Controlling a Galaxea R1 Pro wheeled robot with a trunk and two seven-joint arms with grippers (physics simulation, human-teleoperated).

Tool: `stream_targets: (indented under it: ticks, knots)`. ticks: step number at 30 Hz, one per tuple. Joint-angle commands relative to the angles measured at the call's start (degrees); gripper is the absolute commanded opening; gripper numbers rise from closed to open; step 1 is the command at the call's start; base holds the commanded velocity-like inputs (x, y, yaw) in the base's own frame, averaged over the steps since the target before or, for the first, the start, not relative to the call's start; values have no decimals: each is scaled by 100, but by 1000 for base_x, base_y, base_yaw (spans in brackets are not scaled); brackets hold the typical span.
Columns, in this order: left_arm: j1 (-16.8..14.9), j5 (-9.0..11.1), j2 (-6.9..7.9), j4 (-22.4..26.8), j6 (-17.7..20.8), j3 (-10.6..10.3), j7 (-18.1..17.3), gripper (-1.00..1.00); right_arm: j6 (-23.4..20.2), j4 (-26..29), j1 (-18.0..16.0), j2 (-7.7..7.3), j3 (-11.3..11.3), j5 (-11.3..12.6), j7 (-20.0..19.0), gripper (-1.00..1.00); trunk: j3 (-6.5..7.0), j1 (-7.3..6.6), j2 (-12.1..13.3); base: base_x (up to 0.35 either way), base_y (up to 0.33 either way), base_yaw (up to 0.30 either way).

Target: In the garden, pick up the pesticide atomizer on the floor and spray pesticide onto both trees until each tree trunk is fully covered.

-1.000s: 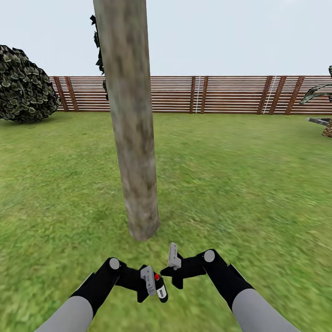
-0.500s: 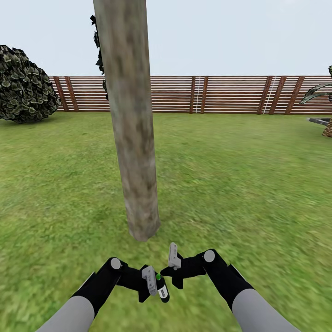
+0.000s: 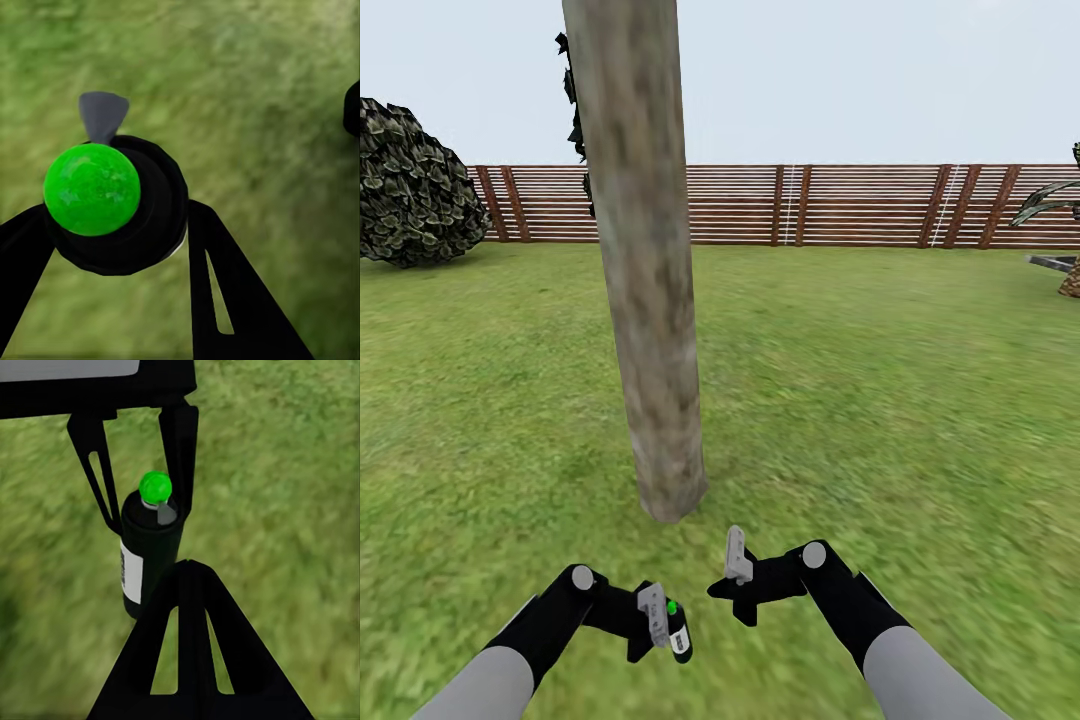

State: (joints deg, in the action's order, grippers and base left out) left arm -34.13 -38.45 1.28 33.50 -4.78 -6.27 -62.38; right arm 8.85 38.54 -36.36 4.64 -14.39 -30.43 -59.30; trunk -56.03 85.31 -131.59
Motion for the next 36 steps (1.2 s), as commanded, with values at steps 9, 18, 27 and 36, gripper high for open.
stream_targets:
  ticks: [9,18,27,36]
  knots:
    - [-13,-49,168,9,-50,-15,-2,-100,55,-4,-2,2,7,-60,-3,-100,-5,-1,-2,0,0,0]
    - [32,12,1135,55,-34,53,30,-100,72,-36,-2,-57,57,-60,254,100,-5,-1,-2,0,0,0]
    - [40,37,1227,-297,-16,2891,1522,-100,125,-2220,12,-318,170,40,5141,100,-5,-1,-2,0,0,0]
    - [-315,997,34,-959,2701,3624,5605,-100,2393,-3380,780,-833,870,2992,6728,100,-5,-1,-2,99,-130,0]
